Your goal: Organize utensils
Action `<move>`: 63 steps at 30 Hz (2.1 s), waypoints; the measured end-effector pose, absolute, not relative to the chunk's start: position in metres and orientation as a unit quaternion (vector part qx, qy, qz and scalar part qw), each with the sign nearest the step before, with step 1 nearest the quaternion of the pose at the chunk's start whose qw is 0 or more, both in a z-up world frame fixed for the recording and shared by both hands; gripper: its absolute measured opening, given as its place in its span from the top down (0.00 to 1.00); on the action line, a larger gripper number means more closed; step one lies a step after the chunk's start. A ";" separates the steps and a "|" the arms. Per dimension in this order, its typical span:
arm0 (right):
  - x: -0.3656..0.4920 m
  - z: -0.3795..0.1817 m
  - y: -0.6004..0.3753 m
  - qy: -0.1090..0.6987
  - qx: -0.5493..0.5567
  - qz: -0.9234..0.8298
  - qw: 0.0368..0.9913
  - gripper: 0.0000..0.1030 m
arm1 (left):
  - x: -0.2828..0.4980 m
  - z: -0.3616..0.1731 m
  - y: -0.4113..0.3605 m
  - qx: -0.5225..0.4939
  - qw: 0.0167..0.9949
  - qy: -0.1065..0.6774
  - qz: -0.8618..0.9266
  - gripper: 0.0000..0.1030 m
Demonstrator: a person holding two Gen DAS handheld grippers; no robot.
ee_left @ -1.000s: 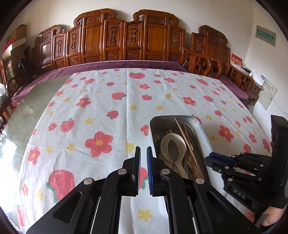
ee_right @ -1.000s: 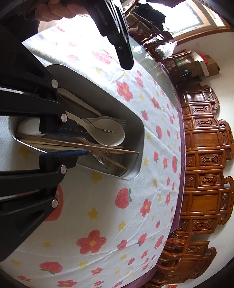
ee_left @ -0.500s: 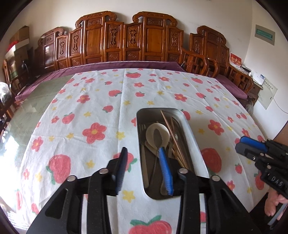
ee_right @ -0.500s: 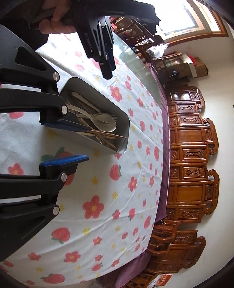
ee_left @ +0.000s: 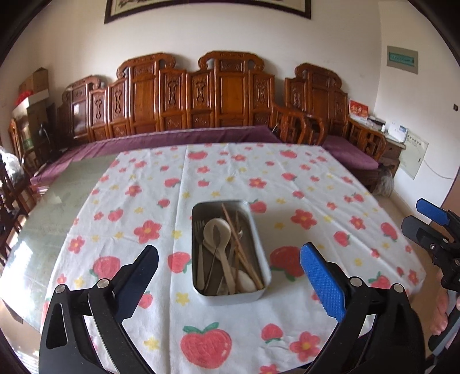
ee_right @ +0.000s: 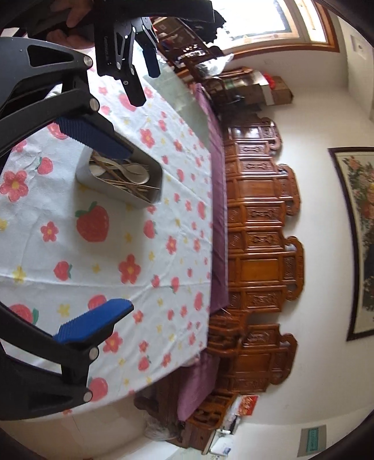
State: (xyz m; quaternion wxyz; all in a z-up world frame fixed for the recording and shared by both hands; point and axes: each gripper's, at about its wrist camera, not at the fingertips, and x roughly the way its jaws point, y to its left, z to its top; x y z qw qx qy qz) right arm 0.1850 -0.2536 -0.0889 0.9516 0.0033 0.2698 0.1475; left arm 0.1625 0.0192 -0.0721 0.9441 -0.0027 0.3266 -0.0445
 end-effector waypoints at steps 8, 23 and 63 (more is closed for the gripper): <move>0.150 -0.048 -0.274 0.218 0.006 0.131 0.967 0.02 | 0.128 -0.025 0.002 -0.005 0.962 0.269 -0.041 0.07; 0.143 -0.039 -0.280 0.203 0.007 0.126 0.971 0.02 | 0.115 -0.011 -0.004 -0.010 0.968 0.250 -0.032 0.07; 0.142 -0.043 -0.279 0.204 0.012 0.129 0.970 0.02 | 0.114 -0.014 -0.003 -0.015 0.968 0.249 -0.023 0.07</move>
